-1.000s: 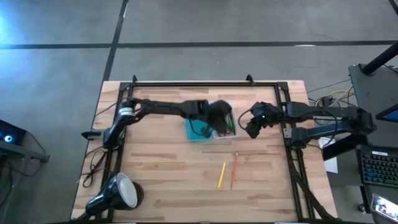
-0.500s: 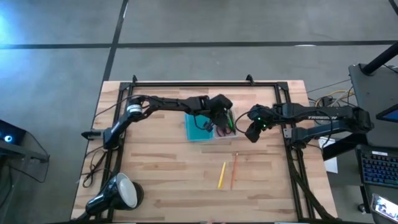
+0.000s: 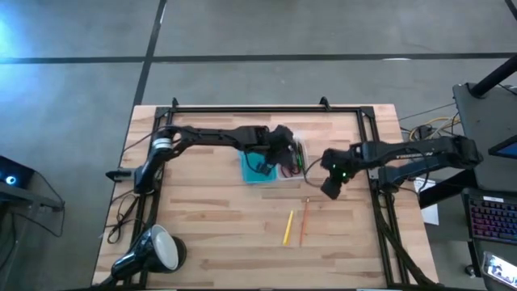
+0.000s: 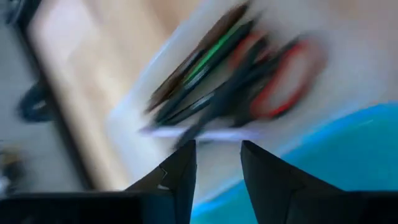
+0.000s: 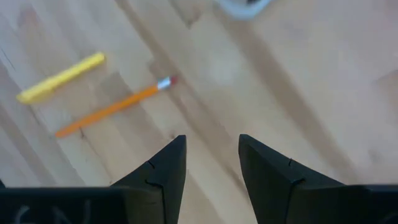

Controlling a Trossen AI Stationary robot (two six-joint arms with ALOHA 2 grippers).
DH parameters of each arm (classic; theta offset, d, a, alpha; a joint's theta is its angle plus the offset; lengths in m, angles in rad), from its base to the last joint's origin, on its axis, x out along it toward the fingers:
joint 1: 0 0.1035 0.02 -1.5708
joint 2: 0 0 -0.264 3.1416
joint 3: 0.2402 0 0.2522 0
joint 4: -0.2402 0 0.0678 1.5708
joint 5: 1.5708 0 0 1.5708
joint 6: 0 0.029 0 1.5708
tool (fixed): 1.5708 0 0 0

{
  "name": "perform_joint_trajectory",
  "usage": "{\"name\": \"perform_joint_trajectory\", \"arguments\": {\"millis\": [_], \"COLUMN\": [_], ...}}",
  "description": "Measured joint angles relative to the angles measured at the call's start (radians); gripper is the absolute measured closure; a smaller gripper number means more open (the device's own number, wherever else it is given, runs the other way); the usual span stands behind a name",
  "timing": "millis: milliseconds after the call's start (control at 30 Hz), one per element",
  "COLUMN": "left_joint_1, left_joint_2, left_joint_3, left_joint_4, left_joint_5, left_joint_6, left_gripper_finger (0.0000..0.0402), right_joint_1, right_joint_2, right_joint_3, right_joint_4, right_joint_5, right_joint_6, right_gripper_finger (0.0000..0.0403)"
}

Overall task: Pick & place school supplies into a supply box
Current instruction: Put the orange pencil into the blue supply box

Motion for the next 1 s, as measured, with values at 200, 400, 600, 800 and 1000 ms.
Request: {"name": "perform_joint_trajectory", "arguments": {"millis": [200, 400, 600, 800, 1000], "left_joint_1": [-0.067, -0.133, -0.168, -0.187, -0.191], "left_joint_2": [-0.086, -0.127, -0.185, -0.335, -0.527], "left_joint_3": [-0.071, -0.150, -0.257, -0.465, -0.688], "left_joint_4": [-0.039, -0.035, -0.047, 0.054, 0.240], "left_joint_5": [0.232, 0.224, 0.162, 0.097, 0.074], "left_joint_6": [-0.144, -0.184, -0.229, -0.277, -0.402], "left_gripper_finger": [0.0290, 0.0290, 0.0290, 0.0290, 0.0290], "right_joint_1": [0.164, 0.252, 0.256, 0.257, 0.253], "right_joint_2": [0.080, 0.221, 0.346, 0.426, 0.475], "right_joint_3": [-0.029, -0.030, -0.031, -0.030, 0.004], "right_joint_4": [0.136, 0.198, 0.329, 0.414, 0.451], "right_joint_5": [0.010, 0.132, 0.138, 0.143, 0.170], "right_joint_6": [0.162, 0.290, 0.359, 0.465, 0.510], "right_gripper_finger": [0.0272, 0.0315, 0.0371, 0.0393, 0.0394]}}
